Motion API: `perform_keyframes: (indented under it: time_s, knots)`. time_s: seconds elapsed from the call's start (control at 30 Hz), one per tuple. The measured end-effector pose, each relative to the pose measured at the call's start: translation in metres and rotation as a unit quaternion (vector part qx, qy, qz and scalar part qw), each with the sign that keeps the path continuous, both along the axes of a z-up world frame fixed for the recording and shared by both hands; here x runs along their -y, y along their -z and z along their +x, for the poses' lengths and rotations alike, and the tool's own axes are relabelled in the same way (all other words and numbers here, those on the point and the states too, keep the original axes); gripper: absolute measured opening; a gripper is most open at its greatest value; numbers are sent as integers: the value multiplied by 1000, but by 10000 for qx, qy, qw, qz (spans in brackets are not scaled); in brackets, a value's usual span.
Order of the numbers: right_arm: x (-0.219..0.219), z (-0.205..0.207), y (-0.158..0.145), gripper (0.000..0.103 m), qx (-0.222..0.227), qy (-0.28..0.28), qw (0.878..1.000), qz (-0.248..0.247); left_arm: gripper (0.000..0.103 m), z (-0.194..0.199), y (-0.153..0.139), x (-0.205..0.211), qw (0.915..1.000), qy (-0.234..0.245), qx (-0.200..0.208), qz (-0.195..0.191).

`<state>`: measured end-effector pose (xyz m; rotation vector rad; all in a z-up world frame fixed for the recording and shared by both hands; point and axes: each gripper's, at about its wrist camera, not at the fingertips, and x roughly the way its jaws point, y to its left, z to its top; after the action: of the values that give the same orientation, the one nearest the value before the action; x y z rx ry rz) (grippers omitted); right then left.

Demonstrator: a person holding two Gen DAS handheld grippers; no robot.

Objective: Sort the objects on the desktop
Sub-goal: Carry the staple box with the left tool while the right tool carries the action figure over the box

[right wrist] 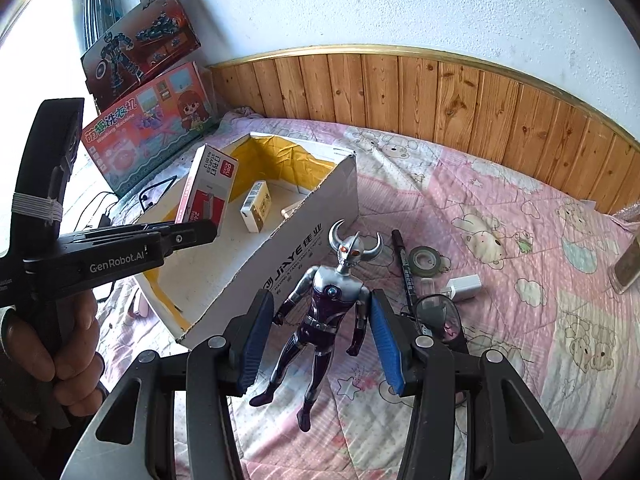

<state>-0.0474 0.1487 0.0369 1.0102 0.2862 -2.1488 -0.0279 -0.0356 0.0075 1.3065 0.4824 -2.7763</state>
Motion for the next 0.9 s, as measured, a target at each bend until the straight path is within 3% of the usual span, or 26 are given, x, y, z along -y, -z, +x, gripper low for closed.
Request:
perform_keyframes:
  time_s: [0.9]
  knots:
    - [35, 19, -37, 50, -415, -121, 9990, -117, 14, -6, 2, 34, 9985, -232, 22, 488]
